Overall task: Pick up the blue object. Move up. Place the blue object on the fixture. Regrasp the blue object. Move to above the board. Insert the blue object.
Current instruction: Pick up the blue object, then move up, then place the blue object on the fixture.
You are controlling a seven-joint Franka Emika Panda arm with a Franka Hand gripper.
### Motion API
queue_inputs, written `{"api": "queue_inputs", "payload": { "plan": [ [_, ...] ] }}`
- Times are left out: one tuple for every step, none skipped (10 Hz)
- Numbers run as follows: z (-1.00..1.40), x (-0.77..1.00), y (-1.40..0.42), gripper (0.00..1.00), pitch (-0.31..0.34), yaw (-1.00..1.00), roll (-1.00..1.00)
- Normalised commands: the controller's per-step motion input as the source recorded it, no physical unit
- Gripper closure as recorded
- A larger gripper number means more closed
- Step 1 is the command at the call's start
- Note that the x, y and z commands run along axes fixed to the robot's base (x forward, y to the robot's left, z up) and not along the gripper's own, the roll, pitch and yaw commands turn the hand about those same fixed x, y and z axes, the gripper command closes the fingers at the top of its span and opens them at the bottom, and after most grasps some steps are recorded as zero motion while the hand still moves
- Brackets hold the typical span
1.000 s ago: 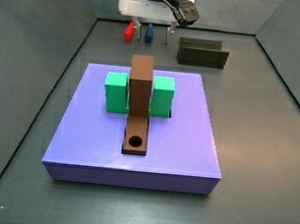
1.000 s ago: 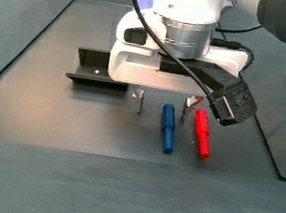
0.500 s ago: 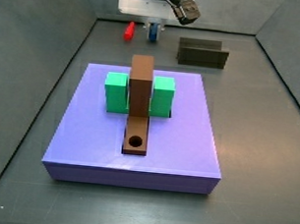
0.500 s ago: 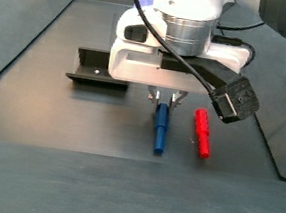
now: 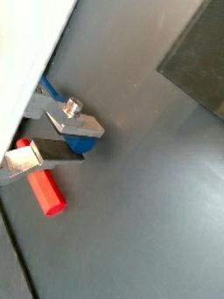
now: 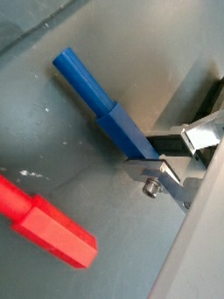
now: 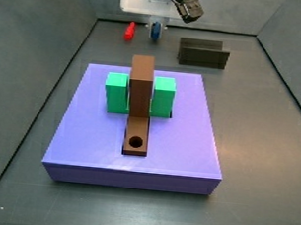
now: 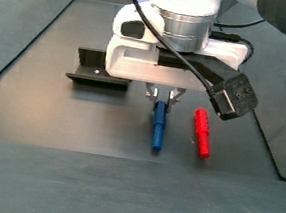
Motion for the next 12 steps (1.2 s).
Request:
{"api": "queue_inputs", "payload": {
  "plan": [
    [0.00, 0.00, 0.00, 1.00, 0.000, 0.00, 0.00],
    [0.00, 0.00, 0.00, 1.00, 0.000, 0.00, 0.00],
    [0.00, 0.00, 0.00, 1.00, 0.000, 0.00, 0.00],
    [0.00, 0.00, 0.00, 1.00, 0.000, 0.00, 0.00],
    [0.00, 0.00, 0.00, 1.00, 0.000, 0.00, 0.00],
    [0.00, 0.00, 0.00, 1.00, 0.000, 0.00, 0.00],
    [0.83, 0.00, 0.00, 1.00, 0.000, 0.00, 0.00],
    [0.81, -0.03, 0.02, 1.00, 0.012, -0.01, 0.00],
    [0.62, -0.07, 0.02, 1.00, 0.041, -0.02, 0.02],
    [0.34, -0.04, -0.01, 1.00, 0.030, -0.01, 0.05],
    [0.00, 0.00, 0.00, 1.00, 0.006, 0.00, 0.00],
    [0.00, 0.00, 0.00, 1.00, 0.000, 0.00, -0.01]
  ]
}}
